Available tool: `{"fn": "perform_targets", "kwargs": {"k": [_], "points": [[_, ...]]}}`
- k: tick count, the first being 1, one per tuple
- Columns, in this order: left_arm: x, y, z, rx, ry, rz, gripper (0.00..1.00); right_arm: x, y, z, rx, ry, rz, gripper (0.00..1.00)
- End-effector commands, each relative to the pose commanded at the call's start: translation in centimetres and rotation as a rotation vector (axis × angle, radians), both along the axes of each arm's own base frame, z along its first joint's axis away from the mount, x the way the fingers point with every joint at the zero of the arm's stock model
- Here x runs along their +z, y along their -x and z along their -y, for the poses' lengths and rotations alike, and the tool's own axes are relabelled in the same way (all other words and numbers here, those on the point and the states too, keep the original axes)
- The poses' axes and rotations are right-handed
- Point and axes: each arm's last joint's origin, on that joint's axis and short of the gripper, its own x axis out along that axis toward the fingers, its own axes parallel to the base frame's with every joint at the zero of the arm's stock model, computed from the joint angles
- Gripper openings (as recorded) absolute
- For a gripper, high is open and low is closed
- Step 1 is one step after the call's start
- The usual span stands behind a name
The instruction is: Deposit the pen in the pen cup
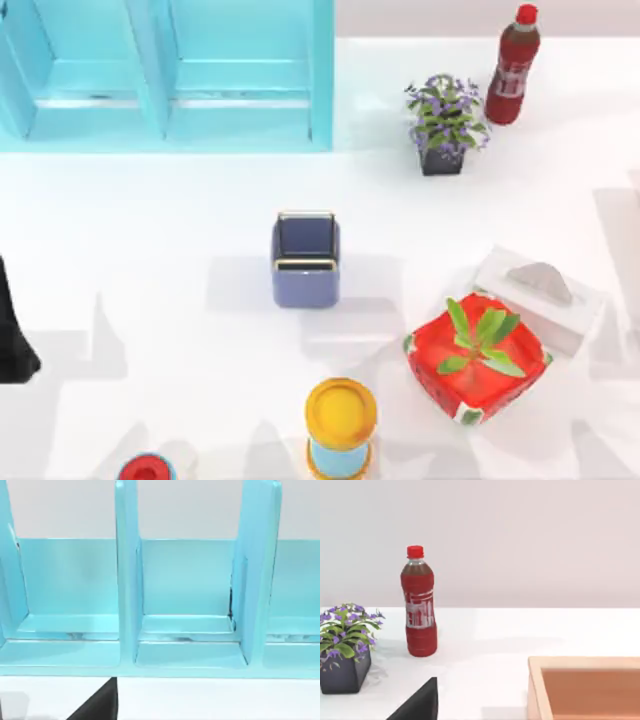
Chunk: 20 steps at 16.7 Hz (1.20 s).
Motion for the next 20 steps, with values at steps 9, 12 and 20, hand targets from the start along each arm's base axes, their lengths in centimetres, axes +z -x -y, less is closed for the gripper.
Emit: {"fn": "perform_targets", "kwargs": {"k": [9, 12, 20], "points": [[2.3, -1.2, -1.0, -0.017, 0.146, -0.237, 1.0, 0.0, 0.0, 0.0, 0.0, 0.0, 0.0, 1.0], [3.3, -3.3, -2.3, 0.028, 0.258, -0.418, 1.0, 0.0, 0.0, 0.0, 0.0, 0.0, 0.0, 1.0], [5.7, -8.2, -8.0, 0.199, 0.572, -0.642, 1.0, 0.0, 0.0, 0.0, 0.0, 0.0, 0.0, 1.0]]}}
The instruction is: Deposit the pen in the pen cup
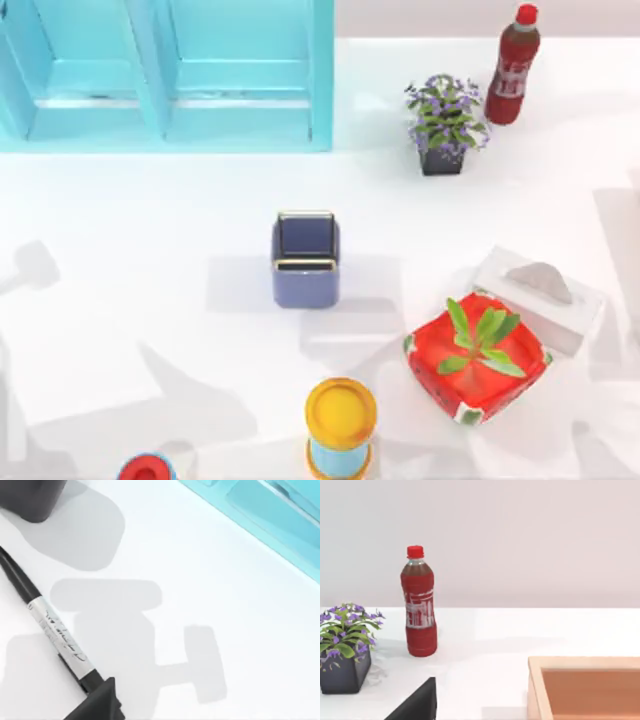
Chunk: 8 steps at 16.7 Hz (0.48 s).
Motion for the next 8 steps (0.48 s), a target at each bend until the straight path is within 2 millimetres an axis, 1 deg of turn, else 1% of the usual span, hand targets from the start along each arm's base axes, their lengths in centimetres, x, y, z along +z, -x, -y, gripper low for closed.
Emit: {"fn": "perform_targets", "kwargs": {"k": [2, 5, 8], "points": [[-0.7, -1.4, -2.1, 0.054, 0.096, -0.088, 1.0, 0.0, 0.0, 0.0, 0.0, 0.0, 0.0, 1.0], [-2.7, -3.4, -5.8, 0.148, 0.275, -0.223, 1.0, 0.0, 0.0, 0.0, 0.0, 0.0, 0.0, 1.0], [-4.9, -4.5, -8.9, 0.225, 0.438, -0.32, 1.0, 0.0, 0.0, 0.0, 0.0, 0.0, 0.0, 1.0]]}}
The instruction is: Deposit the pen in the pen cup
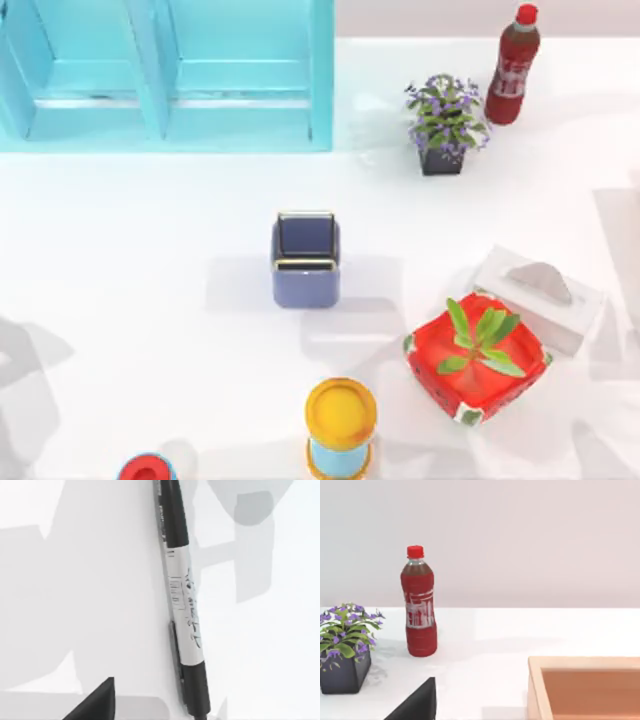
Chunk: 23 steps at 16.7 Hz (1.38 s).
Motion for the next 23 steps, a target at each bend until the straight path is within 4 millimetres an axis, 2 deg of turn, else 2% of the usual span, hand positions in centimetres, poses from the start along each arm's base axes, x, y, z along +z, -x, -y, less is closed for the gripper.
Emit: {"fn": "perform_targets", "kwargs": {"k": [4, 11, 14, 19, 21, 23], "points": [[-2.1, -0.3, -1.5, 0.044, 0.144, -0.082, 1.0, 0.0, 0.0, 0.0, 0.0, 0.0, 0.0, 1.0], [-2.6, -0.6, -1.4, 0.043, 0.154, -0.09, 1.0, 0.0, 0.0, 0.0, 0.0, 0.0, 0.0, 1.0], [-4.5, -2.0, -1.1, 0.046, 0.156, -0.09, 1.0, 0.0, 0.0, 0.0, 0.0, 0.0, 0.0, 1.0], [-9.2, -4.8, 0.4, 0.047, 0.152, -0.082, 1.0, 0.0, 0.0, 0.0, 0.0, 0.0, 0.0, 1.0], [-10.2, -5.3, 1.0, 0.047, 0.154, -0.087, 1.0, 0.0, 0.0, 0.0, 0.0, 0.0, 0.0, 1.0], [-10.4, -5.4, 1.1, 0.046, 0.155, -0.088, 1.0, 0.0, 0.0, 0.0, 0.0, 0.0, 0.0, 1.0]]}}
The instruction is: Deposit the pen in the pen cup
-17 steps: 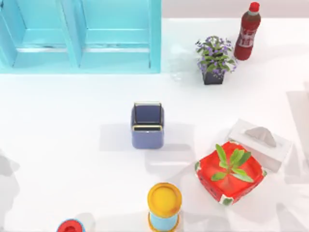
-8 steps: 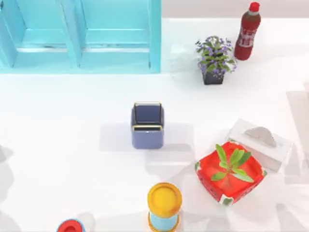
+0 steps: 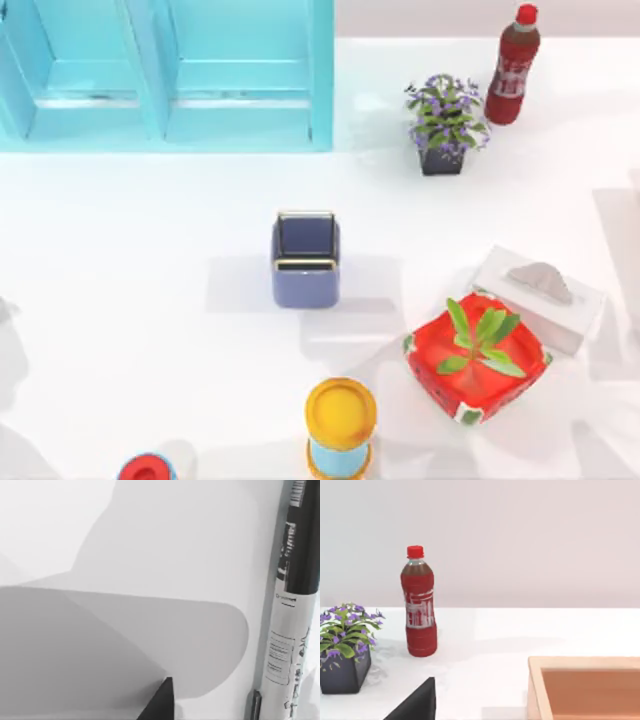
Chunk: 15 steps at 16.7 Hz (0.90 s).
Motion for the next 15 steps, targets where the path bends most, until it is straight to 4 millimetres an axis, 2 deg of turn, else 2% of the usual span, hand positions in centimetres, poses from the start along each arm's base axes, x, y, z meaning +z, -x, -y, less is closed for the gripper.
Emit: {"fn": "perform_targets", "kwargs": {"k": [2, 15], "points": [[0.0, 0.0, 0.0, 0.0, 0.0, 0.0, 1.0, 0.0, 0.0, 0.0, 0.0, 0.0, 0.0, 1.0], [0.0, 0.0, 0.0, 0.0, 0.0, 0.0, 0.02, 0.0, 0.0, 0.0, 0.0, 0.0, 0.0, 1.0]]}}
